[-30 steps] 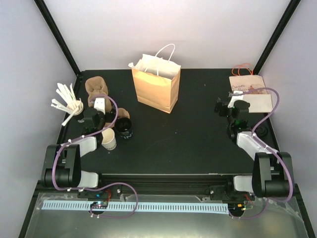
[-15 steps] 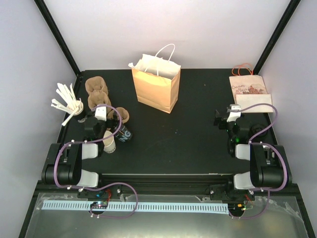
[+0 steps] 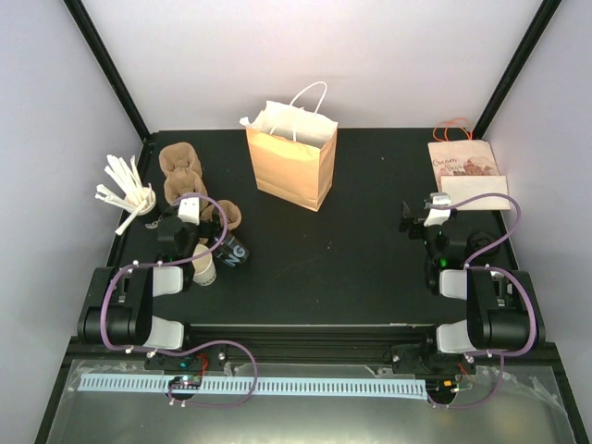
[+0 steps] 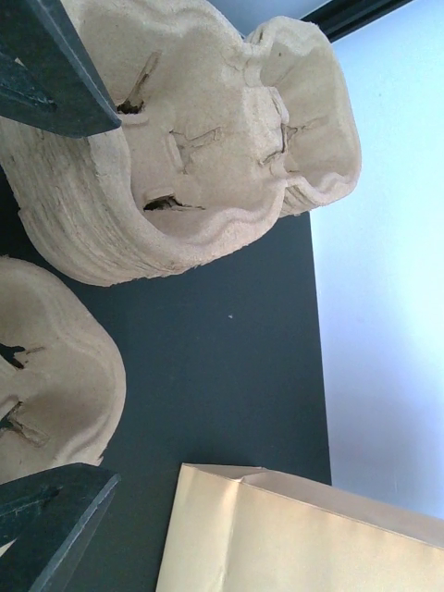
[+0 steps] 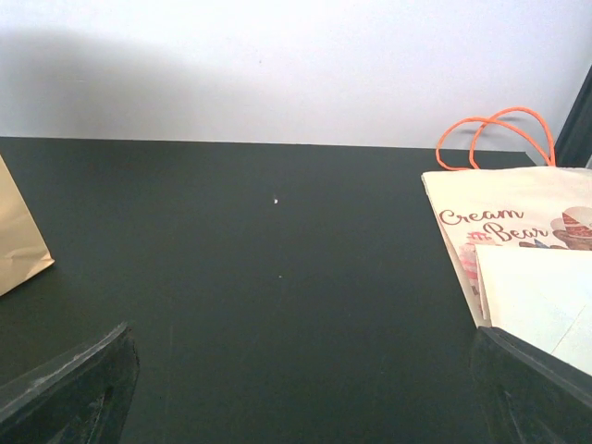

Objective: Pack the takeout coffee

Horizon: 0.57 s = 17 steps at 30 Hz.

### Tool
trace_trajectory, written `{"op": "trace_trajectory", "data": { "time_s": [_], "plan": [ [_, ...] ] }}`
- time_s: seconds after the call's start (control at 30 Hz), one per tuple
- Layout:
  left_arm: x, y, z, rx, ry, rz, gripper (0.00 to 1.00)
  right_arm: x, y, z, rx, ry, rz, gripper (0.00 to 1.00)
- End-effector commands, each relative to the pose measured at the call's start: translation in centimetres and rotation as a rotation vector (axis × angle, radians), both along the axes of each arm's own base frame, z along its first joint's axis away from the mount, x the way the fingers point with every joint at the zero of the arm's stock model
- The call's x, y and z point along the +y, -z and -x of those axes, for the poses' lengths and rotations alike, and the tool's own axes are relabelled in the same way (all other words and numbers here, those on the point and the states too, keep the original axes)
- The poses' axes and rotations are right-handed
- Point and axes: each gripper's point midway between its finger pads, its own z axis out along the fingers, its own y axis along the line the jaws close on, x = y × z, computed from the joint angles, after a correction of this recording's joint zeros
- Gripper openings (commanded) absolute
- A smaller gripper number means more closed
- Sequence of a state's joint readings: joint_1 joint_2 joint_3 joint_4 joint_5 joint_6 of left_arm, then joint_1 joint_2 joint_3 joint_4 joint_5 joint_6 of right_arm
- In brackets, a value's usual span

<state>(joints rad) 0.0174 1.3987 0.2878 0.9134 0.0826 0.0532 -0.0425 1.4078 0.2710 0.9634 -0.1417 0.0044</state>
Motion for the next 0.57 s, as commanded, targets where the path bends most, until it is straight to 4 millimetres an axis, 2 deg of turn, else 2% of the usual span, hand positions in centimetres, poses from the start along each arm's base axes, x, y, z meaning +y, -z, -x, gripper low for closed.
{"op": "trace_trajectory", "data": {
  "time_s": [0.0,0.53],
  "plan": [
    [-0.63,-1.92,-0.58,-0.057,0.033,-0.011,0.99,0.12,-2.07,-0.34,-0.077,-0.008,0.019,1.0],
    [-0.64,-1.9,-0.58,-0.057,0.034,-0.012,0.99,0.11,-2.01,-0.44,-0.073,-0.007,0.02,1.0]
  ]
}}
